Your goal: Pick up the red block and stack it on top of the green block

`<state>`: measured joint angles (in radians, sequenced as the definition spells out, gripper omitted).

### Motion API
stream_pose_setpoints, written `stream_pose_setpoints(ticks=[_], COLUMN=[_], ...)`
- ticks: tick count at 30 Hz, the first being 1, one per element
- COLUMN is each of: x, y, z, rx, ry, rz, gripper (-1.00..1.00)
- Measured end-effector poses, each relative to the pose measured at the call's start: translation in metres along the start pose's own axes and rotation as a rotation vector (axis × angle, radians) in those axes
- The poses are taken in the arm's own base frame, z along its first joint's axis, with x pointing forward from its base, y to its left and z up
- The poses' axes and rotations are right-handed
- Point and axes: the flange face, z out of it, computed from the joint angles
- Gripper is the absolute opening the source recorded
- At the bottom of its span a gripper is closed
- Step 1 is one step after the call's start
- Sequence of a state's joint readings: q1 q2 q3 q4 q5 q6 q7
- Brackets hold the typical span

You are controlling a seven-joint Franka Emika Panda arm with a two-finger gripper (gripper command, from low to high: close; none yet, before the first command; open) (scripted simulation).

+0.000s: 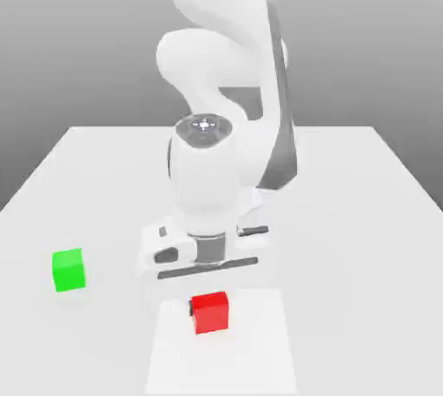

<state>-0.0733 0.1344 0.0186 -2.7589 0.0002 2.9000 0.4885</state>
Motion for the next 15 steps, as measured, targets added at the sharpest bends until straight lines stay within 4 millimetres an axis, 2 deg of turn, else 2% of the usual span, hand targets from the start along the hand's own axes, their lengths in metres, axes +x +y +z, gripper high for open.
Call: stream_pose_setpoints(ticks=[5, 8, 9, 12, 15], x=[-0.002, 0.005, 0.009, 0.029, 0.035], y=[0.003, 0.02, 0.03, 0.094, 0.13], z=[-0.029, -0.036, -0.038, -0.043, -0.049], rx=[-0.005, -0.016, -0.019, -0.028, -0.031], ry=[-0.004, -0.001, 0.0, 0.004, 0.007], rz=[0.006, 0.131, 0.192, 0.469, 0.671], gripper=[-1.0, -1.0, -1.0, -1.0, -1.0])
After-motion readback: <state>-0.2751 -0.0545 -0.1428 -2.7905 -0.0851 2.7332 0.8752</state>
